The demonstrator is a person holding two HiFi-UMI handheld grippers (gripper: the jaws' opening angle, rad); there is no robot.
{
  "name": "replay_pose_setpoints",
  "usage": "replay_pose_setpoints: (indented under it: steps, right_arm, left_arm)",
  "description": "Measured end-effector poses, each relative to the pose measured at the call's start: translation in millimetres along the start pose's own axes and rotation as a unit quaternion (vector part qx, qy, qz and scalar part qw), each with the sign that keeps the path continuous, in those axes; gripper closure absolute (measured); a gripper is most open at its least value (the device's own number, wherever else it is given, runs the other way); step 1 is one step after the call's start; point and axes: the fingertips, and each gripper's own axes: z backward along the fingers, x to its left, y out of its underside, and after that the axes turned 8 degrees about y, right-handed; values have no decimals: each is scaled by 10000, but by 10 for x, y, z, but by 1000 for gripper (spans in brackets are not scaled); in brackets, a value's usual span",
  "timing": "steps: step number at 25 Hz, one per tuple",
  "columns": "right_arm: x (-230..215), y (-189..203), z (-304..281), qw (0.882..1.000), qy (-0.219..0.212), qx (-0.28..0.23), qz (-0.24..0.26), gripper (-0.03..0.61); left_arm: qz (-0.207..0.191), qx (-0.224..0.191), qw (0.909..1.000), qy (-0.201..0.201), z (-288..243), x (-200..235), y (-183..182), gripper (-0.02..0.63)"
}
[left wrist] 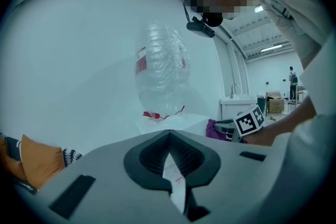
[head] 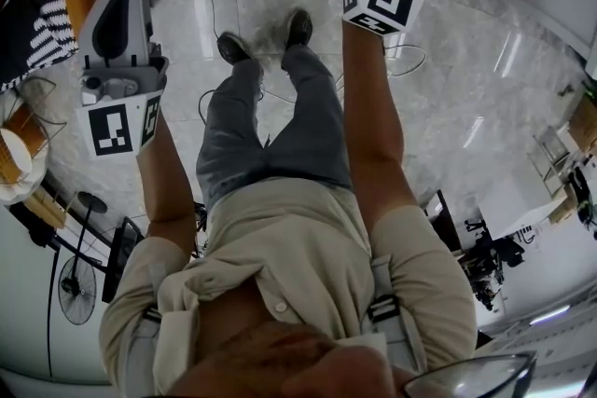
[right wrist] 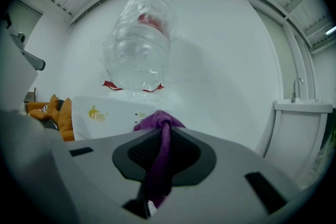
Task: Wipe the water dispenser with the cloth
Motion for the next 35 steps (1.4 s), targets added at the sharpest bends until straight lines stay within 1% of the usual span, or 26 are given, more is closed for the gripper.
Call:
replay_pose_setpoints:
  steps: [4, 6, 9, 11, 12, 15, 17, 19, 24, 27, 29, 31, 35]
  right_arm:
    - [173, -136, 71, 9998, -66, -129, -144, 515]
    - [335, -199, 110, 9995, -198, -230, -70, 515]
    - [806, -360, 177, 9962, -696, -433, 296, 515]
    - [1154, -412, 223, 9922, -1053, -359, 569, 515]
    - [1311, -412, 243, 9904, -1207, -261, 626, 514]
    - [1782, -377, 279, 9837, -1711, 25, 559, 515]
    - [2052, -368, 289, 9783, -2002, 38, 527, 514]
    - [2177, -368, 289, 9759, -2120, 1, 516, 514]
    - [2075, -363, 262, 9731, -2162, 2, 794, 514]
    - [1872, -392, 224, 9703, -2145, -177, 1107, 511]
    - [1651, -358, 202, 9734, -1970, -61, 1165, 511]
    - [1382, -296, 175, 9789, -1707, 203, 1104, 511]
    - [835, -204, 90, 9876, -1155, 533, 923, 509]
  left_arm:
    - [14, -20, 10000, -50, 72, 46, -19, 598]
    - [16, -33, 10000, -75, 108, 82, -15, 598]
    - [33, -48, 9999, -132, 179, 146, -15, 598]
    - [46, -54, 9998, -177, 222, 182, -25, 598]
    - [50, -60, 9998, -197, 238, 199, -33, 598]
    - [61, -77, 9996, -258, 286, 273, -33, 598]
    - [73, -73, 9995, -299, 324, 316, -12, 598]
    - [85, -69, 9994, -327, 353, 344, -3, 598]
    - [101, -70, 9992, -369, 409, 418, -47, 598]
    - [89, -109, 9992, -378, 418, 451, -120, 598]
    - [77, -144, 9992, -378, 414, 470, -173, 598]
    - [71, -165, 9992, -370, 404, 484, -227, 598]
    - [64, -215, 9991, -348, 404, 496, -351, 598]
